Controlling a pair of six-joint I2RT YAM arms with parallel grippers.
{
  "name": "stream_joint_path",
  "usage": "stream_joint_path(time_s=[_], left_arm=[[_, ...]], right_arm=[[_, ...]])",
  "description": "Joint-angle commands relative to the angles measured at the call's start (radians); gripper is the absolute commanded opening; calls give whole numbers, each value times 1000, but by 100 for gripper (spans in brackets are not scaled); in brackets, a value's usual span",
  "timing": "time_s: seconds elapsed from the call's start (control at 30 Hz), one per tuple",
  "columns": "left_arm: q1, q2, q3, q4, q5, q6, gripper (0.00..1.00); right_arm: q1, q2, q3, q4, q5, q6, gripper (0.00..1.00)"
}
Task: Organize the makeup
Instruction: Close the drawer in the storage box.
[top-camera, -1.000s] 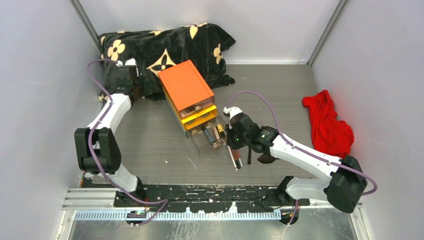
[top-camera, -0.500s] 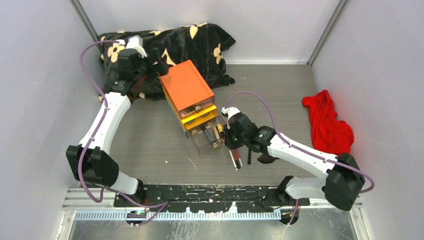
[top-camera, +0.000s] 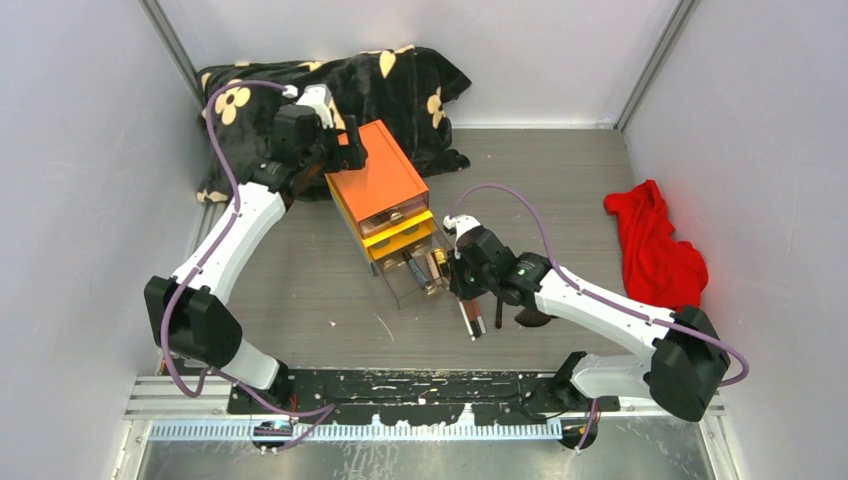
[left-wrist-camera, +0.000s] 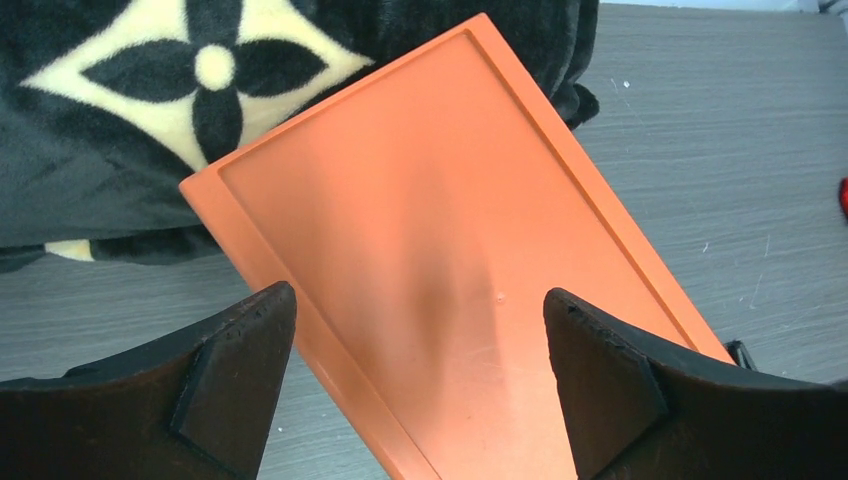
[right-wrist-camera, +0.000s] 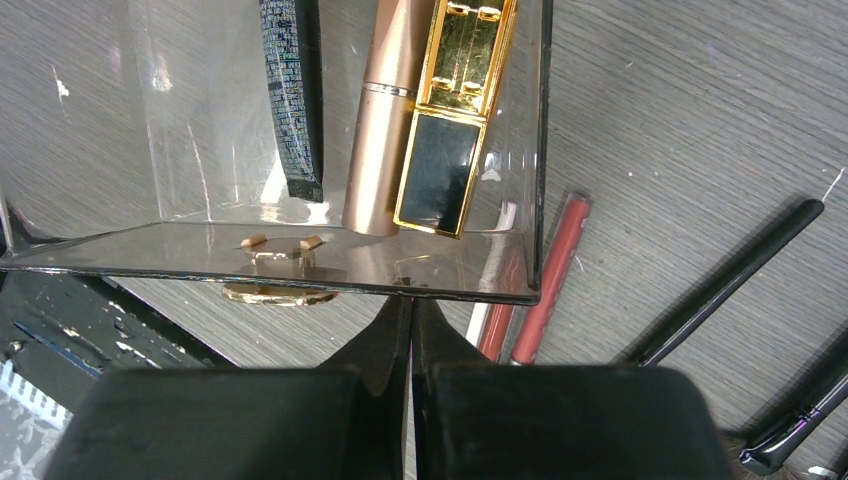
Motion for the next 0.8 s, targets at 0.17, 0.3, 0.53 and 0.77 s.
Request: stream_joint_path(time_s=[0.17,0.3,0.53,0.77], left_arm=[[-46,14,27,54,7,52,53],[-56,31,18,68,13,46,41],[-60,61,-39,107,22,18,5],[-61,62,-111,123,3,3,0]], right_arm=[[5,5,4,40,9,-11,1],[5,8,3,40,10,-11,1],[5,16,8,41,13,-14,1],[5,27,11,47,14,-16,1]])
